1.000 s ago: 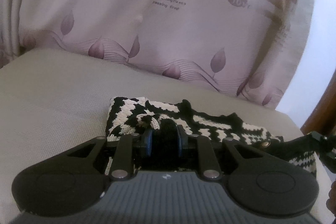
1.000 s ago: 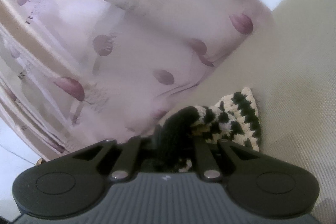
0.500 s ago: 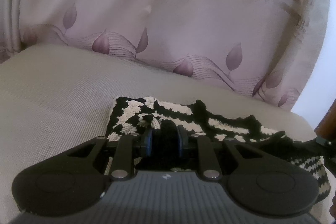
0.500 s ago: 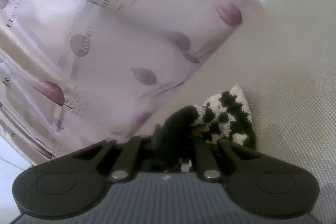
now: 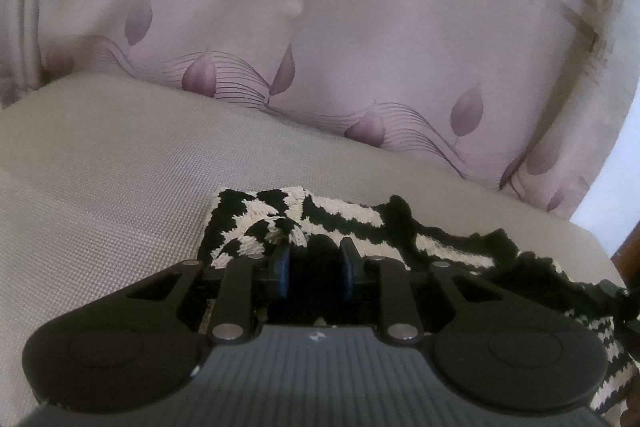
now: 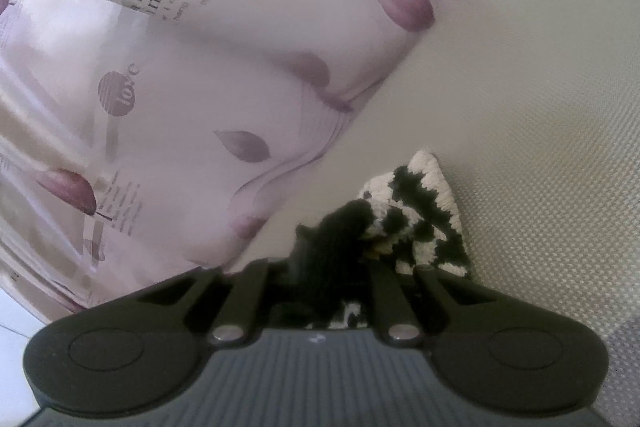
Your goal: Fold small clothes
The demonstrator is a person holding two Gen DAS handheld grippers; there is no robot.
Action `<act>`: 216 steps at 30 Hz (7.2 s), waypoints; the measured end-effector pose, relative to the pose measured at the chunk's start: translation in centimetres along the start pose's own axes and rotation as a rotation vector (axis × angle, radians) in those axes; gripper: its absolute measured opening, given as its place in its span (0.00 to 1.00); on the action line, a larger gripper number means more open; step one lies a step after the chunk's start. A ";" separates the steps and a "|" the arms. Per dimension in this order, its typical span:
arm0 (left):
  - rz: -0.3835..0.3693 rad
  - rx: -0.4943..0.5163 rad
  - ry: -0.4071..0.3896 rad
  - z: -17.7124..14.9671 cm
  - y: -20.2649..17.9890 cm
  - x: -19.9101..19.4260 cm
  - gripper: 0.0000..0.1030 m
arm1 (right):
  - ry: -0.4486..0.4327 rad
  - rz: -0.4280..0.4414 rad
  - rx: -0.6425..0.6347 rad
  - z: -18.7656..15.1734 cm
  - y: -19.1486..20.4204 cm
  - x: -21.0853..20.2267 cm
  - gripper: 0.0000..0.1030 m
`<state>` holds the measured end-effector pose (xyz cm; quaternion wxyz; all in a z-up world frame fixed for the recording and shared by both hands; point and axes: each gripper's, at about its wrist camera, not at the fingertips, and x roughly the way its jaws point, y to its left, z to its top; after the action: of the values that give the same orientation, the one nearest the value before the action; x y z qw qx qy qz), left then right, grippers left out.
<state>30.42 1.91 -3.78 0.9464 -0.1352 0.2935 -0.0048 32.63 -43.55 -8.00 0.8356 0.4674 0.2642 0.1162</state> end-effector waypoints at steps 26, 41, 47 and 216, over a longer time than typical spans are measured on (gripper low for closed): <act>0.154 0.059 -0.130 1.7 1.7 -1.5 0.92 | -0.042 0.150 -0.092 -1.0 0.8 -4.3 0.22; 0.003 0.081 0.051 -0.8 6.7 -4.0 0.49 | 0.001 -0.102 -0.475 -9.0 2.8 -6.7 0.24; -0.048 0.058 0.103 -1.7 6.6 -5.6 0.14 | 0.013 -0.121 -0.471 -9.1 2.6 -6.4 0.24; -0.829 -0.380 0.145 -2.1 -1.4 -5.8 0.75 | 0.136 0.142 0.024 -8.8 4.6 -0.1 0.75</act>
<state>24.53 0.58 -1.86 0.7999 -0.4117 0.2756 -0.3386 27.97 -34.79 -7.78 0.7996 0.4860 0.2880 0.2035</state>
